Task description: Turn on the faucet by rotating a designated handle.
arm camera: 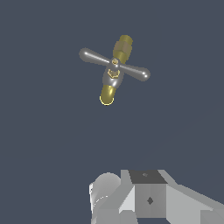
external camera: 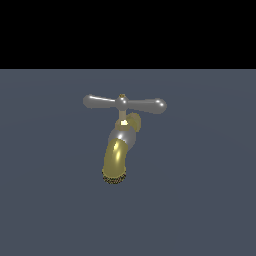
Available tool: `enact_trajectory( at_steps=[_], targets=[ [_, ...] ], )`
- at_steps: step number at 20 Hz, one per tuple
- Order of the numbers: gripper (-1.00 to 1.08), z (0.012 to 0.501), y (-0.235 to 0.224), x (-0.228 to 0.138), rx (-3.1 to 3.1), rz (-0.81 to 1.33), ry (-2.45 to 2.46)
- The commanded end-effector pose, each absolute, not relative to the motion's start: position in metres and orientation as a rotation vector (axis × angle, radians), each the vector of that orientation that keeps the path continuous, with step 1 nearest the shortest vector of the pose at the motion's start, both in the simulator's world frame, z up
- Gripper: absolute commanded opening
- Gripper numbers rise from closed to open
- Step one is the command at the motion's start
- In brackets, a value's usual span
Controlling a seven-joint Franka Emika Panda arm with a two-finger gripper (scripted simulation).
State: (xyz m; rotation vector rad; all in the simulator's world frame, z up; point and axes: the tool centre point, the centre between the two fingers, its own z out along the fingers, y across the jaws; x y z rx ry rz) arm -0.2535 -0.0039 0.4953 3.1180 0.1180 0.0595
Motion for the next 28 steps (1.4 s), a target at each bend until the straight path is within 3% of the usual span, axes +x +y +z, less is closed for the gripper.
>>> enact_trajectory(
  at_steps=[1, 28],
  targets=[
    [-1.00, 0.489, -0.007, -0.252, 3.117, 0.058, 0.158],
    [-1.00, 0.345, -0.060, -0.199, 2.931, 0.030, 1.097]
  ],
)
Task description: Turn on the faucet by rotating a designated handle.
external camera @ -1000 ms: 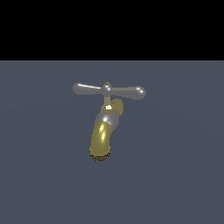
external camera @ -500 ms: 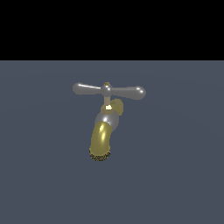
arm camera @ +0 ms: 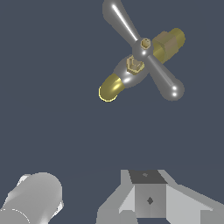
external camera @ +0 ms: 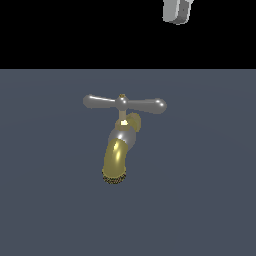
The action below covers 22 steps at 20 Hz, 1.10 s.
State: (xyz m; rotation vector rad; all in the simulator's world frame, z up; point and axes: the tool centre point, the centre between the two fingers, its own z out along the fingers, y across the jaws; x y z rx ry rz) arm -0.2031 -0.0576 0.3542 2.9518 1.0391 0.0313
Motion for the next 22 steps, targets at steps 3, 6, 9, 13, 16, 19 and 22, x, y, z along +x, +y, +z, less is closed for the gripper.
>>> enact_trajectory(
  at_steps=[3, 6, 9, 13, 16, 19, 22],
  targets=[
    [-1.00, 0.327, -0.064, -0.190, 2.889, 0.026, 1.206],
    [-1.00, 0.310, -0.068, -0.182, 2.843, 0.022, 1.312],
    [-1.00, 0.293, -0.071, -0.173, 2.794, 0.018, 1.415],
    [-1.00, 0.270, -0.074, -0.160, 2.724, 0.013, 1.546],
    [-1.00, 0.254, -0.075, -0.151, 2.670, 0.009, 1.639],
    [-1.00, 0.239, -0.075, -0.143, 2.616, 0.006, 1.726],
    [-1.00, 0.226, -0.075, -0.135, 2.569, 0.003, 1.797]
  ],
)
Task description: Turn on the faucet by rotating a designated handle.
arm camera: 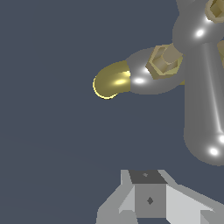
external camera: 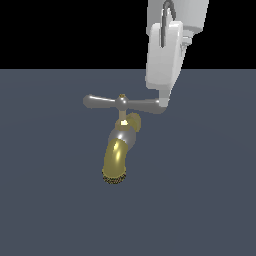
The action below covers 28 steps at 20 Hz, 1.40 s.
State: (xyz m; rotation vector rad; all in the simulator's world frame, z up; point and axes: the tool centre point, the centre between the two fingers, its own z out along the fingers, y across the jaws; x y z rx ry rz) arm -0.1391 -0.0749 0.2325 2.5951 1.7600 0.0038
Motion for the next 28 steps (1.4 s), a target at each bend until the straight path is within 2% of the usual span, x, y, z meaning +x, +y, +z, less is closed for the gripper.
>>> enact_trajectory(
  at_steps=[1, 12, 28],
  targets=[
    [-1.00, 0.222, -0.075, -0.133, 2.555, 0.002, 1.818],
    [-1.00, 0.198, -0.072, -0.119, 2.462, -0.001, 1.950],
    [-1.00, 0.198, -0.074, -0.110, 2.460, 0.000, 1.954]
  ],
)
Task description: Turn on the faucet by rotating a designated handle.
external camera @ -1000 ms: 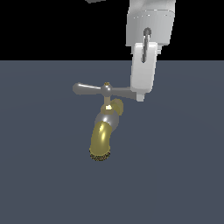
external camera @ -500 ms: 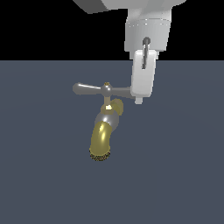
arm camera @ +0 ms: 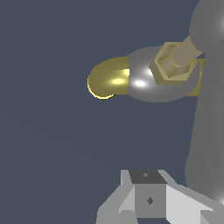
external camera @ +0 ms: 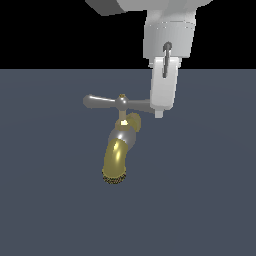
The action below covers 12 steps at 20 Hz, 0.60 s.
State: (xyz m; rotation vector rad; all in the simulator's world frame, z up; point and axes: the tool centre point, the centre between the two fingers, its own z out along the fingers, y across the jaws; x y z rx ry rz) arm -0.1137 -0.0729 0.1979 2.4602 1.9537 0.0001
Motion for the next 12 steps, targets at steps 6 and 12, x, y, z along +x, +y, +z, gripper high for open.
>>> enact_trajectory(
  at_steps=[6, 12],
  targets=[
    [-1.00, 0.198, -0.080, -0.094, 2.460, 0.000, 1.954],
    [-1.00, 0.198, -0.085, -0.078, 2.460, 0.000, 1.954]
  ],
)
